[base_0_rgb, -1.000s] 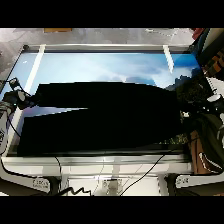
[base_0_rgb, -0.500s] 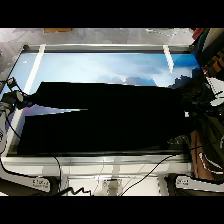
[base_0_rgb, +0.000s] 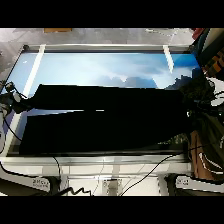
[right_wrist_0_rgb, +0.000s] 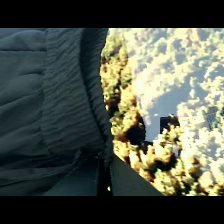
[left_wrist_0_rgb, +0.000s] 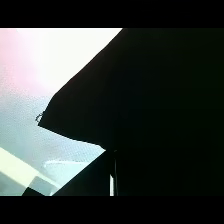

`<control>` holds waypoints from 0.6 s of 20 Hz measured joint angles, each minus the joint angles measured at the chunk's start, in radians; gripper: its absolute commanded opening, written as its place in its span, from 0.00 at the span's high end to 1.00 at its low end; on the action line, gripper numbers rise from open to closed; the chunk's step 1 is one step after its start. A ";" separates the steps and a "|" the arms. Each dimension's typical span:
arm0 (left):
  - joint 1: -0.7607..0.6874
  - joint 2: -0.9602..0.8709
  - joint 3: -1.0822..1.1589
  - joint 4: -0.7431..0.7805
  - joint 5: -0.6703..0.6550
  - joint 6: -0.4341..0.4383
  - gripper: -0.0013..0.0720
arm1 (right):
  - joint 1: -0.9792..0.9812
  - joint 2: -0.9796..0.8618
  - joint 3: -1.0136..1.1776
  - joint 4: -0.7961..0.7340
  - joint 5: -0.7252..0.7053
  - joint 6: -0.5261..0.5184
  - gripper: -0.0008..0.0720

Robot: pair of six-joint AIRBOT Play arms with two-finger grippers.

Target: Fold the clothes and pants, and hang the long-sleeved shirts on hangers.

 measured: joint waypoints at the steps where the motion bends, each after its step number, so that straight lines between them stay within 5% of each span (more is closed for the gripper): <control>1: -0.001 0.000 0.000 0.002 0.000 0.000 0.79 | 0.000 0.000 0.000 -0.004 -0.012 0.000 0.46; 2: -0.002 0.000 0.000 0.004 -0.005 0.000 0.46 | 0.000 0.000 0.000 -0.004 -0.008 0.000 0.34; 3: -0.003 0.000 0.000 0.003 -0.010 0.000 0.23 | 0.000 0.000 0.000 -0.004 -0.006 0.000 0.34; 12: -0.014 0.074 0.000 0.002 -0.091 0.061 0.22 | 0.000 0.023 0.051 -0.039 0.135 -0.002 0.34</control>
